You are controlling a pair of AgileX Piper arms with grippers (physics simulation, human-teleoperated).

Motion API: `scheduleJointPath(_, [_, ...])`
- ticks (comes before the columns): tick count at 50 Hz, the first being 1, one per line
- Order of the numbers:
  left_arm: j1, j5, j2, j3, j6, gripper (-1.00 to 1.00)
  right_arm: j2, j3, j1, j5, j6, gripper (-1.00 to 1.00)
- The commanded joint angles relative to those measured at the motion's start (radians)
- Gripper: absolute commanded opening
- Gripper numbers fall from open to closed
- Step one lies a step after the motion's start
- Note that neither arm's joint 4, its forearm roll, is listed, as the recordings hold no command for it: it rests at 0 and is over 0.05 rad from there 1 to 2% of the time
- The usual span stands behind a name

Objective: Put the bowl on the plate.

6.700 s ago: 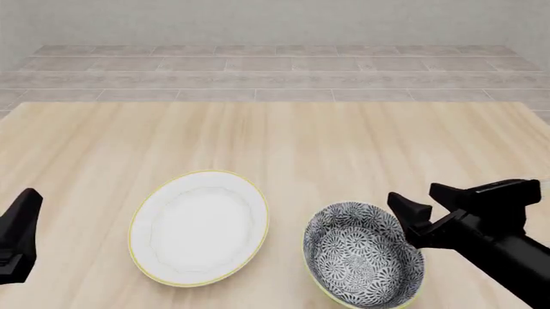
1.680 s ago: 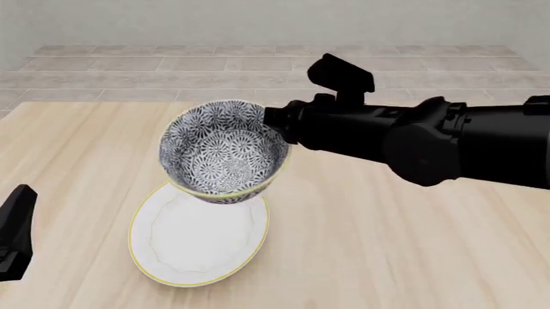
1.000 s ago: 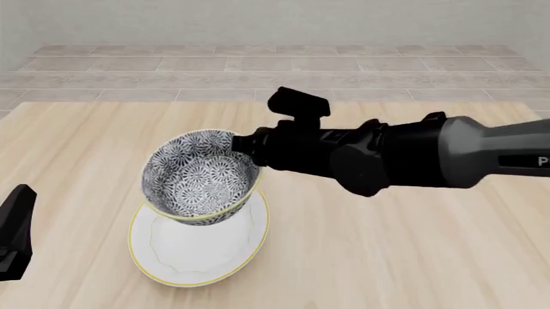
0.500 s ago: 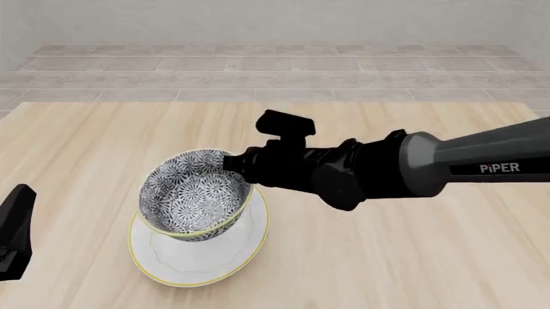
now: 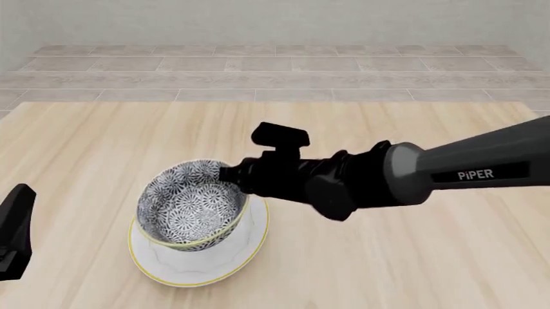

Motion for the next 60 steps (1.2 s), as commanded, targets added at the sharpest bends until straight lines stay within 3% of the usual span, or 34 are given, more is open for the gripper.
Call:
scheduleJointPath(1, [-0.002,-0.001,0.000,0.000,0.000,1.00,0.017,0.000,0.008,-0.024,0.013,-1.00])
scheduleJointPath(60, [-0.007,0.001,0.000,0.000,0.006,1.00,0.085,0.004,0.008,-0.047,0.001,-1.00])
